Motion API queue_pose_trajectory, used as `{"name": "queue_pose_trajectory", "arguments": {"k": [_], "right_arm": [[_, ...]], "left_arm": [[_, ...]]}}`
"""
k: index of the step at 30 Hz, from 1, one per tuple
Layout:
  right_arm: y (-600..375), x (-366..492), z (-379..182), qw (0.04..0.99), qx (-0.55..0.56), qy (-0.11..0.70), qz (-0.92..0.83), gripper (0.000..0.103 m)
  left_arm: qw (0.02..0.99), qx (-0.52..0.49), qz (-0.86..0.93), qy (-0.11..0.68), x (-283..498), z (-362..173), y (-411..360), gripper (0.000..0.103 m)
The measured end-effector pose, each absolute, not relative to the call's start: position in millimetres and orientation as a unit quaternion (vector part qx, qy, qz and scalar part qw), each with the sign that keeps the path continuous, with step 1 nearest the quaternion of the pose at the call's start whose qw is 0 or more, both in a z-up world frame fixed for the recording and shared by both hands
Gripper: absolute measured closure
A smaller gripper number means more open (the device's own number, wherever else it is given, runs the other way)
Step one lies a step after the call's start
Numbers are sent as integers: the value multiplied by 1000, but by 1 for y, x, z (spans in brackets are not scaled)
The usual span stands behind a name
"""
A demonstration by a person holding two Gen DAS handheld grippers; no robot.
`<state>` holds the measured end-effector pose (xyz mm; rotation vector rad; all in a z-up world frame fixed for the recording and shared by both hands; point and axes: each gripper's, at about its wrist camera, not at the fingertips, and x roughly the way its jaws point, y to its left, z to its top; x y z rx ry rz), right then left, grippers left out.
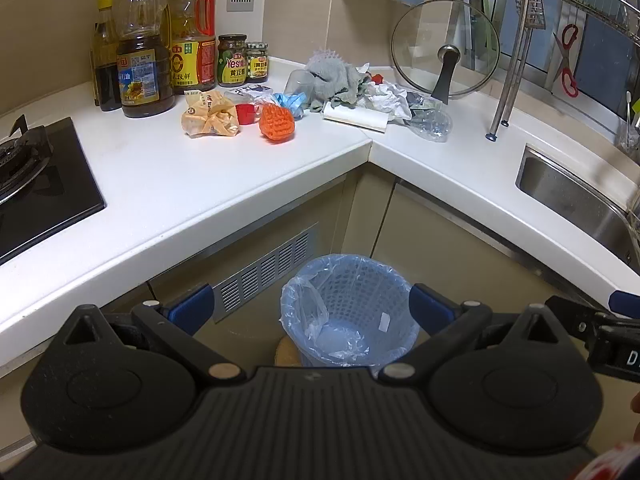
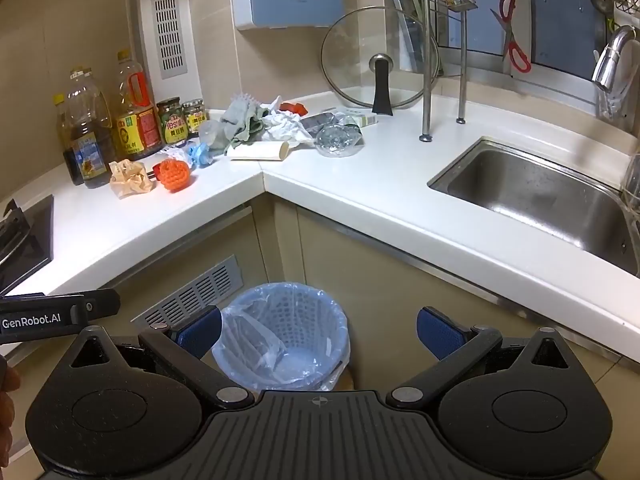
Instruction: Collect trash
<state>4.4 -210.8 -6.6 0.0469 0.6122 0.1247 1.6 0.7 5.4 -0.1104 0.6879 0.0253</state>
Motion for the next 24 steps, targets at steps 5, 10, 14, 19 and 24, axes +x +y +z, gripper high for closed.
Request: {"name": "queue_pose_trajectory", "arguments": {"k": [5,10,14,19,24], "right_arm": [[-211,6,-7,951,23,301,61,0],[-211,7,-7,951,23,301,61,0],[-210,8,-7,951,23,301,61,0],[-209,9,-10,951,24,301,61,0],[-207,10,-14,951,23,302,61,0]], "left_arm": [[940,-52,13,336,1,5,0,0],[940,-53,13,336,2,5,-1,0],[940,-54,13,336,4,6,-1,0],[940,-56,13,336,4,6,0,0],[939,-58,13,338,7,6,1,0]]}}
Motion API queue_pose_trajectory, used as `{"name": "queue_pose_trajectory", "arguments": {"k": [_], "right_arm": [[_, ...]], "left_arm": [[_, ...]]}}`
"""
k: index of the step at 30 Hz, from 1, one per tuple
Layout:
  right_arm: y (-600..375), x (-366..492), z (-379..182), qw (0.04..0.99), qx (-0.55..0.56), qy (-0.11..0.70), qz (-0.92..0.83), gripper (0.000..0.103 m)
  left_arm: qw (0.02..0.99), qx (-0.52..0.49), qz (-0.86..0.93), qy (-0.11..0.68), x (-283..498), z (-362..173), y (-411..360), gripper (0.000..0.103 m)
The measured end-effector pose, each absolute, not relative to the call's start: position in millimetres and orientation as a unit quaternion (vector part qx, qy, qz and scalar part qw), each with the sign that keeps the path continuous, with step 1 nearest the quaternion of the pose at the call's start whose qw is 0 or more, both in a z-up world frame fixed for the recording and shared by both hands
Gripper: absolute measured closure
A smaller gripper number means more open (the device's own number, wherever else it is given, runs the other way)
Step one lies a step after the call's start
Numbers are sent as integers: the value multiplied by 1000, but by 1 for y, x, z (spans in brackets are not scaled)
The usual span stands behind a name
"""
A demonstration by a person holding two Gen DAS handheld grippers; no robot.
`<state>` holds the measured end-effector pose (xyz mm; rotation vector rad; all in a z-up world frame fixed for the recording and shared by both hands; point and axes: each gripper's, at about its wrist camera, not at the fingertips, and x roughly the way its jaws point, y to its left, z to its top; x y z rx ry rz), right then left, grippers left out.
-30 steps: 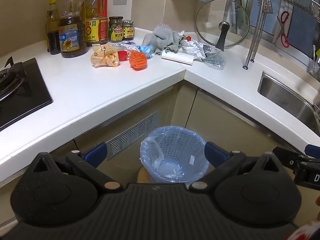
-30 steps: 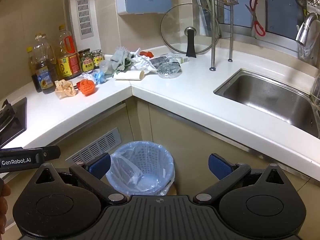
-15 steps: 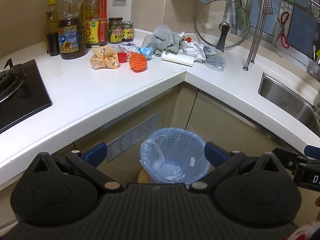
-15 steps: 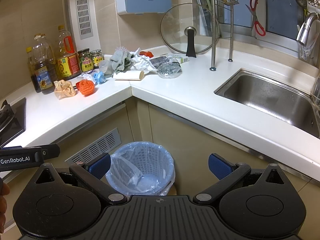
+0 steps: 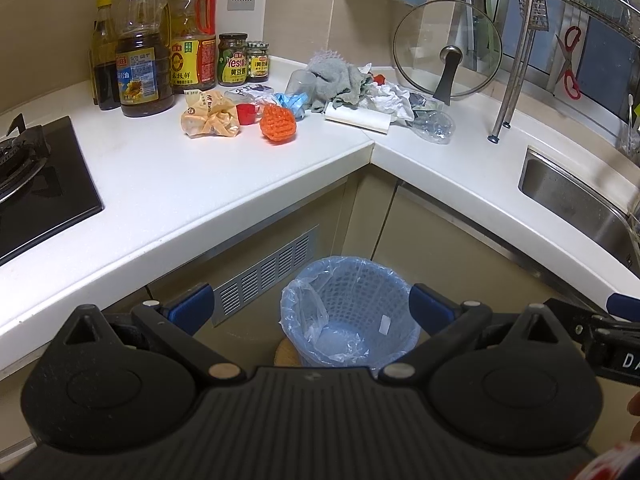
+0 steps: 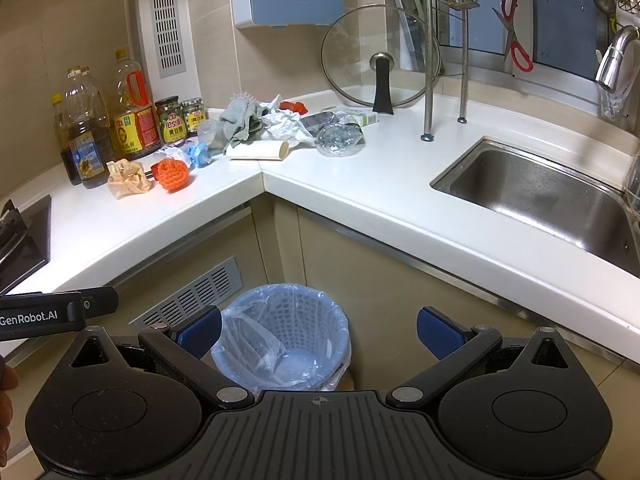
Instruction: Collect trash
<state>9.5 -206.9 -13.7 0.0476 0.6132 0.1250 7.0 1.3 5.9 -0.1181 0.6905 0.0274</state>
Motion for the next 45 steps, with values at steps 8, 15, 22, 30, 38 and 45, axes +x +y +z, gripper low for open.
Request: {"name": "queue_pose_trajectory", "arguments": {"k": [8,15,22,30,38,45], "right_arm": [[-210,12,-6,951,23,302,62,0],[-210,12,-5,951,23,303,62,0],[-209,12,-7,951,23,303,61,0],[-209,13,-6,951,23,303,61,0],[-209,13,-7,951,24,303,61,0],[-210,12,-5,951,24,304,61,0]], "left_arm": [[939,-60,13,338,7,4,4,0],[939,-60,13,338,9,3,4,0],[939,-62,13,338,9,3,5,0],[939,-62,13,338,9,2,5,0],[939,-63,13,339,9,2,5,0],[939,-63,13,339,9,2,6,0]]}}
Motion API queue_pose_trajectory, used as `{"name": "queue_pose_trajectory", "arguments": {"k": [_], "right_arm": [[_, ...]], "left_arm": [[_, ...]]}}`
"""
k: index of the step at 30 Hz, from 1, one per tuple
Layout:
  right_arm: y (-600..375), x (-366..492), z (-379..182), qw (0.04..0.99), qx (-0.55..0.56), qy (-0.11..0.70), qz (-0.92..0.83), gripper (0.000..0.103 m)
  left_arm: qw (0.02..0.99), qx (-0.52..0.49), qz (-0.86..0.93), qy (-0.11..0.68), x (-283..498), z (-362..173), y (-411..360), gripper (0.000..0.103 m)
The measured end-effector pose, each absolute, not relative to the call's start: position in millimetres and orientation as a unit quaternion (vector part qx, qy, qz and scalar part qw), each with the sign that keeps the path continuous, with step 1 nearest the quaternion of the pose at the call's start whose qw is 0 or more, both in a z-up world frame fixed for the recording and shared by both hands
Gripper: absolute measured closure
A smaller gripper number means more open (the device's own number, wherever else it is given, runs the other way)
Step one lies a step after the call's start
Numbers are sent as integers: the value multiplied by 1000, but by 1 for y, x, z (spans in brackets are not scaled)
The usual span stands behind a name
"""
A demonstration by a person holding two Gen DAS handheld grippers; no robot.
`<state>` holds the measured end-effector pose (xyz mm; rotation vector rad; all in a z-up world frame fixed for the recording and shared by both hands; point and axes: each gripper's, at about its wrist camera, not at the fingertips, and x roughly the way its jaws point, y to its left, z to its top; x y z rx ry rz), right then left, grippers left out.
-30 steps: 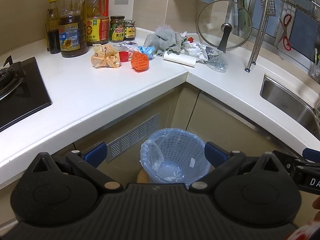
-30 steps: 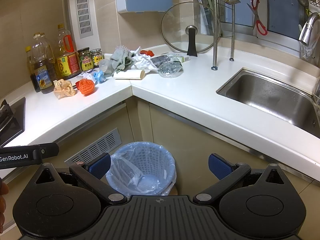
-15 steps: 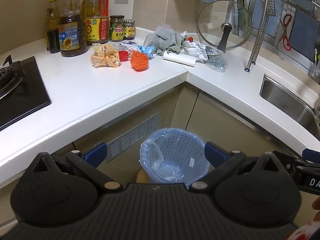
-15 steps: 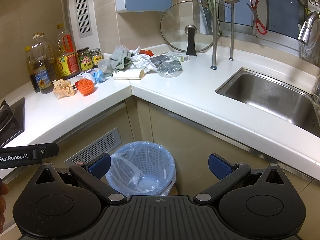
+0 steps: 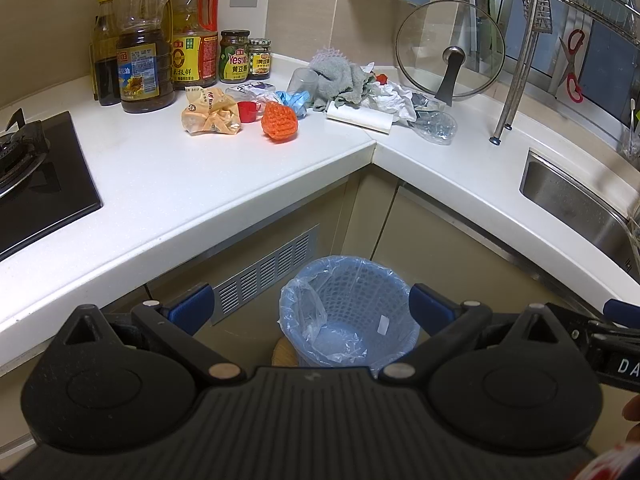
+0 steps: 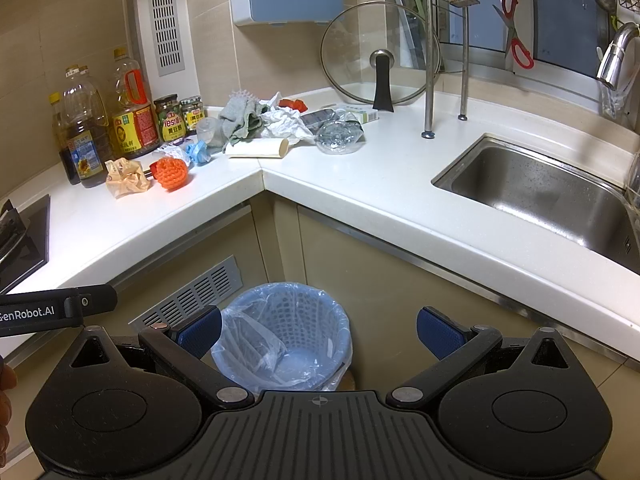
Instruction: Collect trash
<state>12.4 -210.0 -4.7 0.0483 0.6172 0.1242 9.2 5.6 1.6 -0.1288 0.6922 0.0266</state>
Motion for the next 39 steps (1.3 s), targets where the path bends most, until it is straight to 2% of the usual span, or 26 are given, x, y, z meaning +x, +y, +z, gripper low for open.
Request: {"name": "queue_pose_trajectory", "arguments": {"k": [16,29,39], "right_arm": [[-215,16,-2,953,28,294,63,0],[-244,58,8,955,22,271,123,0],[-247,109,13,951,48,271,142,0]], "left_arm": [[942,-79,26,326,16,7,6,0],[940,-127,73,307,40,25,1,0],[945,-126,71,294,80,29,18,0]]}}
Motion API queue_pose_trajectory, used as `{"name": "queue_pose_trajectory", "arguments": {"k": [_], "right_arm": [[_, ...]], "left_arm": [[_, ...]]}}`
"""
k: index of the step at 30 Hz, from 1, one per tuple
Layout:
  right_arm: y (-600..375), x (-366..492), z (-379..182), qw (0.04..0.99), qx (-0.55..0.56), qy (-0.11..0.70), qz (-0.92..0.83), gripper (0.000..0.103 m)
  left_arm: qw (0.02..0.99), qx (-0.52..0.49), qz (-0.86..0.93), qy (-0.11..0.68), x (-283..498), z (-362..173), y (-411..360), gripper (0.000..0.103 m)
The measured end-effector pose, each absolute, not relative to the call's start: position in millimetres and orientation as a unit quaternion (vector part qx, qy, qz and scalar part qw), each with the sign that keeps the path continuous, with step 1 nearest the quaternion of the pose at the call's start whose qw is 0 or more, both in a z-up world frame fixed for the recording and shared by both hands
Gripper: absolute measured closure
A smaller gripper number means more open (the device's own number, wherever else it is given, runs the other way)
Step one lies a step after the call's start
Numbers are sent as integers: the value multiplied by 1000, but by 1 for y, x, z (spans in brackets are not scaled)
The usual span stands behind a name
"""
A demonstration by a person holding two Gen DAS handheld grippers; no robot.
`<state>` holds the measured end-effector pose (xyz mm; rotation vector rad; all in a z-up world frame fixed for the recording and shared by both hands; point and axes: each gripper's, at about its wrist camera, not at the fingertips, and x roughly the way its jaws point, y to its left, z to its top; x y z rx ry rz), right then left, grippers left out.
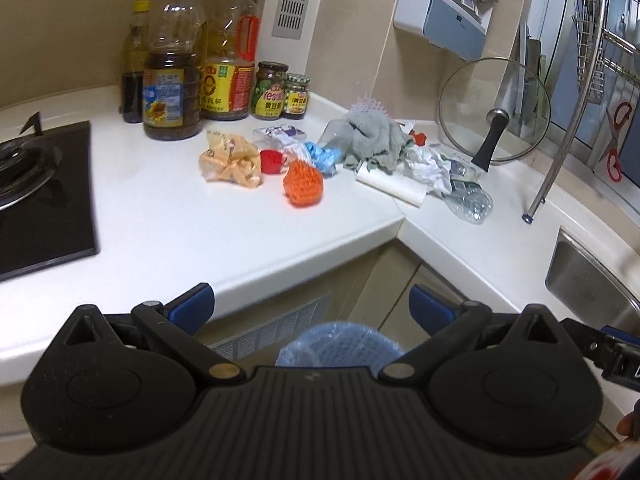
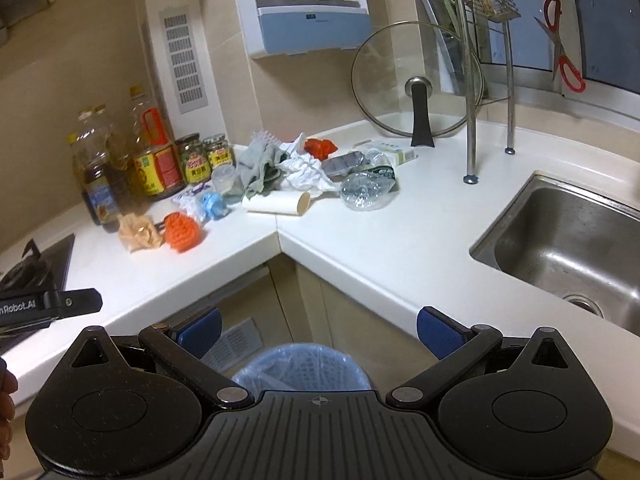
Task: Collect trash
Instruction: 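Grasp the orange mesh bag with the left tool while the right tool grasps white tissue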
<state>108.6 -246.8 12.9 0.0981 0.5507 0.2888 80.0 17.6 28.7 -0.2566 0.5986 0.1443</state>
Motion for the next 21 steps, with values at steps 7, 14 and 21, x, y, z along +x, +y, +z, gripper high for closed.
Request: {"name": "queue_pose_trajectory", "arguments": {"k": [7,14,21], "right_arm": [[-237,145,21,953,45,275,121,0],[-226,184,27,955,53,269,111,0],[-219,242,31,953,28,265,144,0]], "left_arm": [[948,-122,52,289,135,28,37,0],[953,-95,33,286,191,25,50,2],[951,-85,57,292,235,11,49,5]]}}
